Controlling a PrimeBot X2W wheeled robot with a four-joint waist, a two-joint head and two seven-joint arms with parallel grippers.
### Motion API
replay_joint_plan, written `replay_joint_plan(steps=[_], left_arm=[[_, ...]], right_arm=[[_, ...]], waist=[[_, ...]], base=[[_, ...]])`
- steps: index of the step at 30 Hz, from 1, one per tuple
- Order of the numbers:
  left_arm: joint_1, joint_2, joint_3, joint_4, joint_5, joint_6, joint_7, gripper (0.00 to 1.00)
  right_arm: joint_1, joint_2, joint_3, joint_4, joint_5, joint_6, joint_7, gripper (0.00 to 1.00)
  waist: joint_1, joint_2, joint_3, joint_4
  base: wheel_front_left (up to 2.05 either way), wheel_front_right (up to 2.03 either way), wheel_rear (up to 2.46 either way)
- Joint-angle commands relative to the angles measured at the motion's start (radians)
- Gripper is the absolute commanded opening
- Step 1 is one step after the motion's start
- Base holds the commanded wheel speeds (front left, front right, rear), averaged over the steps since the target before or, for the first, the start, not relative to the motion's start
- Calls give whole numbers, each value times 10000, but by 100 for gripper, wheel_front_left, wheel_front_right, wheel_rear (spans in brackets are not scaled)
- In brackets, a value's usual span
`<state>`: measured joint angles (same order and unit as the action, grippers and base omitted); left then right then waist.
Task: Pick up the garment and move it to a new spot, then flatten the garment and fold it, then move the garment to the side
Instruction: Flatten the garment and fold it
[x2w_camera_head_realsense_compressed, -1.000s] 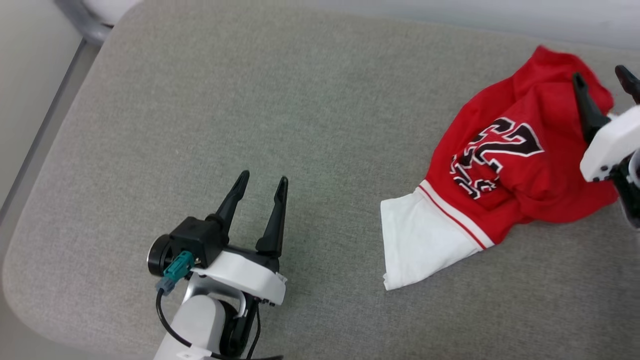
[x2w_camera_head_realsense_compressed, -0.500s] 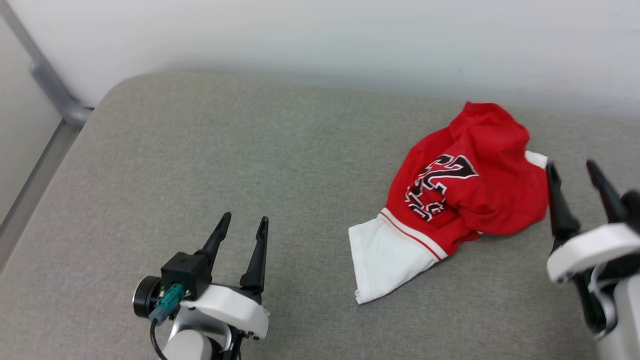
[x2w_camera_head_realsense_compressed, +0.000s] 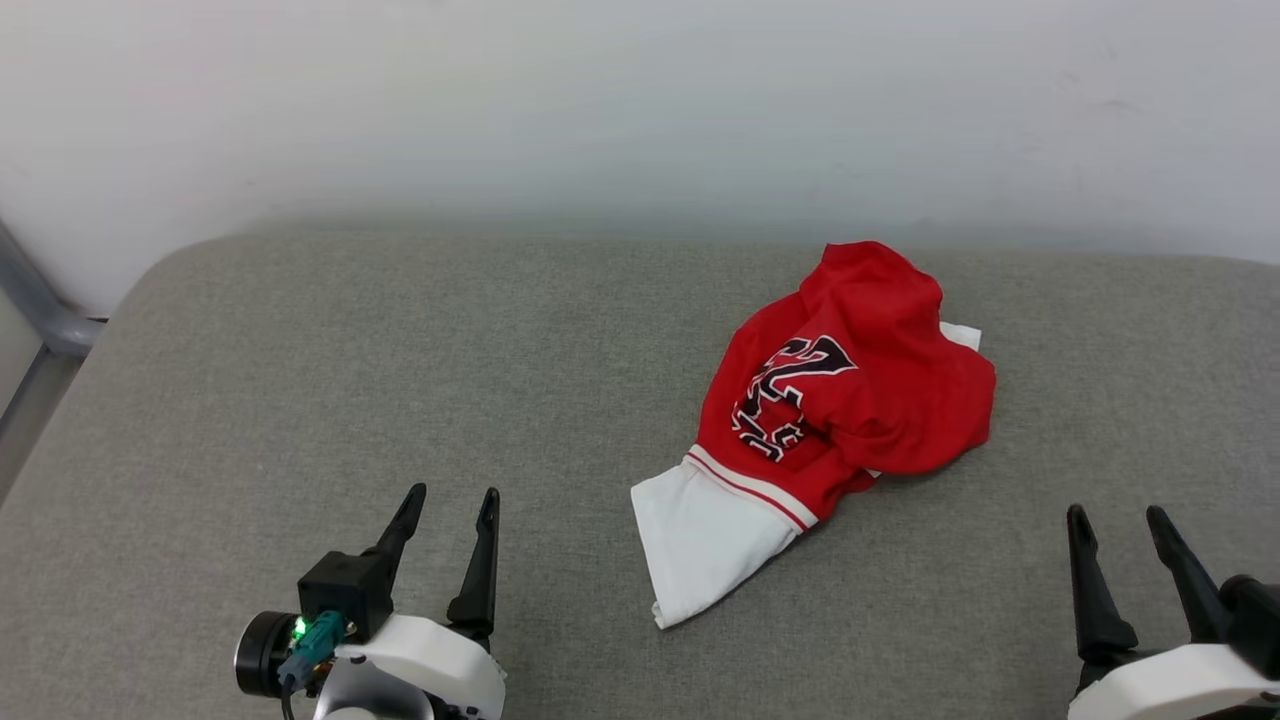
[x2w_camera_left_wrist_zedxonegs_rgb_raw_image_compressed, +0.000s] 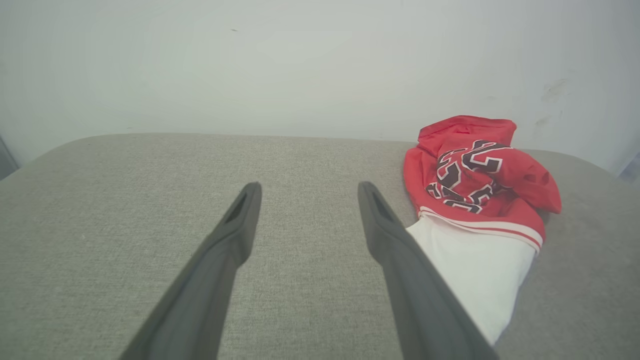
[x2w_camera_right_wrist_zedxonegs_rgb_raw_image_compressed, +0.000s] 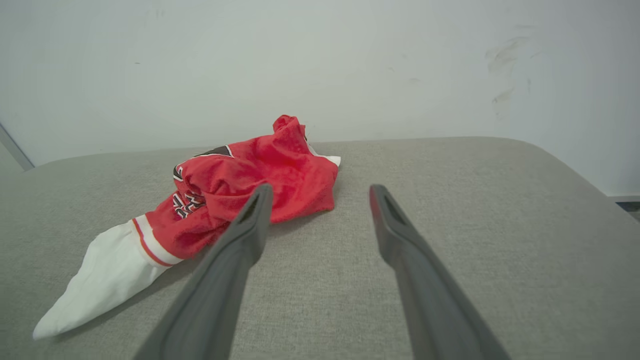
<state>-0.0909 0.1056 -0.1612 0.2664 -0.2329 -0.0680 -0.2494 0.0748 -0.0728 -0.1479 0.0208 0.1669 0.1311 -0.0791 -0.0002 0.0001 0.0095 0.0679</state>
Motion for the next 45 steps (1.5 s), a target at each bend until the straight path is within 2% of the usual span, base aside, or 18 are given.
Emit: replay_joint_plan(steps=[1,11,16,22,27,32,33,34,35,42,43,44,45], left_arm=[[104,19,8,40,-46,57,28,100],[77,120,-72,49,-142,135,292,100],[-435,76,-720,1,-81,-224,922,100],[-1603,76,-2267,194,-231,-569,2766,100],[-2733,422,-3953,533,-786,-626,4784,100],[-3687,1135,-5778,700,-1664,-620,6513,100],[-3687,1135,-5778,700,-1664,-620,6513,100],[-4054,1434,-6396,759,-1973,-621,7067,100],[-4054,1434,-6396,759,-1973,-621,7067,100],[-4972,2493,-8417,1465,-2948,-614,8897,100],[-5039,2591,-8686,1529,-3149,-615,9082,42],[-5123,2671,-8950,1561,-3344,-615,9211,20],[-5256,2766,-9139,1577,-3403,-616,9250,20]], right_arm=[[220,76,45,-249,-29,-7,81,100],[858,224,660,-1329,223,-7,690,100],[764,233,677,-1478,288,-7,738,100],[439,236,649,-1660,335,-7,770,100],[118,236,770,-1600,338,-7,760,100],[-245,232,919,-1426,419,-7,633,100],[-245,232,919,-1426,419,-7,633,100],[-390,233,971,-1349,457,-7,556,100],[-390,233,971,-1349,457,-7,556,100],[-725,233,1029,-1046,577,-7,340,100],[-773,232,1037,-1012,579,-7,319,100],[-797,232,1047,-973,586,-7,304,100],[-813,232,1056,-942,591,-7,287,100]], waist=[[2,-1,-129,-132],[2,-1,-209,-407],[2,-1,-108,-409],[2,-1,451,-423],[2,-1,1027,-520],[2,-1,1593,-748],[2,-1,1593,-748],[2,-1,1807,-840],[2,-1,1807,-840],[2,-1,2272,-1084],[2,-1,2293,-1107],[2,-1,2307,-1129],[2,-1,2323,-1156]], base=[[0,0,0],[0,0,0],[0,0,0],[0,0,0],[0,0,0],[0,0,0],[0,0,0],[0,0,0],[0,0,0],[0,0,0],[0,0,0],[0,0,0],[0,0,0]])
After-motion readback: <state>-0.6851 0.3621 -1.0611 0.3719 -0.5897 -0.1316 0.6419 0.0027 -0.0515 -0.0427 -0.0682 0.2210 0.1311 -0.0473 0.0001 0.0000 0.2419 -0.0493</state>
